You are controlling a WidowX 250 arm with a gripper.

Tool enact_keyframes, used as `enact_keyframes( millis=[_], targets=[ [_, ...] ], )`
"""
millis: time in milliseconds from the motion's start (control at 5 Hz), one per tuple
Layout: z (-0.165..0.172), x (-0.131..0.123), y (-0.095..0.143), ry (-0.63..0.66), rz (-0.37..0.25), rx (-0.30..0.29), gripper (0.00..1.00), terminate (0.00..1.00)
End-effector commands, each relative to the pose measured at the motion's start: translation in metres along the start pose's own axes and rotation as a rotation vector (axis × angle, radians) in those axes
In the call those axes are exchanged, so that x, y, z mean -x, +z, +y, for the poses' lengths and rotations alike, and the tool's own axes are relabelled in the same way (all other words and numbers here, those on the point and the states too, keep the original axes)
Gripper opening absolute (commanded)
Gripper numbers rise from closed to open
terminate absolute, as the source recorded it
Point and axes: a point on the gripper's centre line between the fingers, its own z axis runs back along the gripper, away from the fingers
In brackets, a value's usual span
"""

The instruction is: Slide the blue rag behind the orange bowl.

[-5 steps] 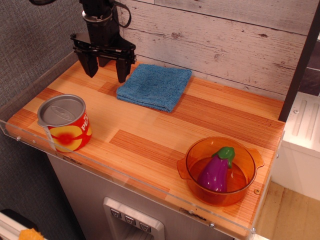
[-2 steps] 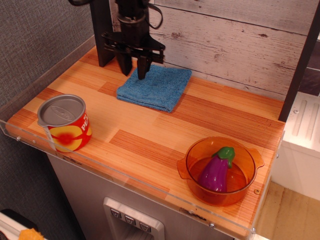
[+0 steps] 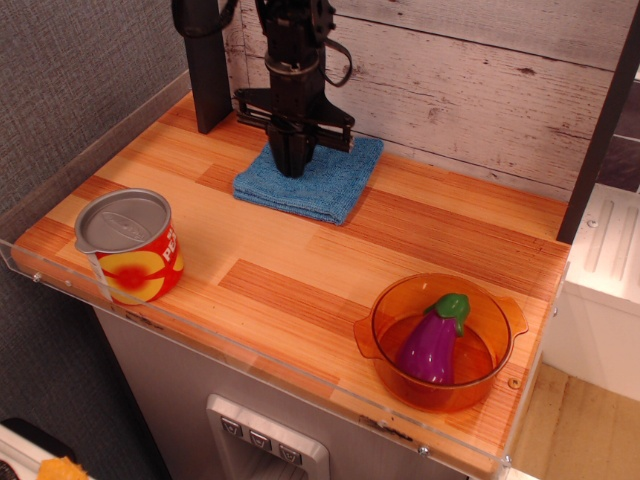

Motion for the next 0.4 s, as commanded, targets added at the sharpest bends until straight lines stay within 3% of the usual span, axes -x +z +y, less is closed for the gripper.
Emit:
enact_keyframes(
  millis=[0,200],
  targets=[
    [-0.022,-0.002,0.009,-0.053,-0.024,-0.011,0.00,0.00],
    [-0.036,0.005,0.009,-0.081,-0.014,0.008,0.00,0.00]
  ],
)
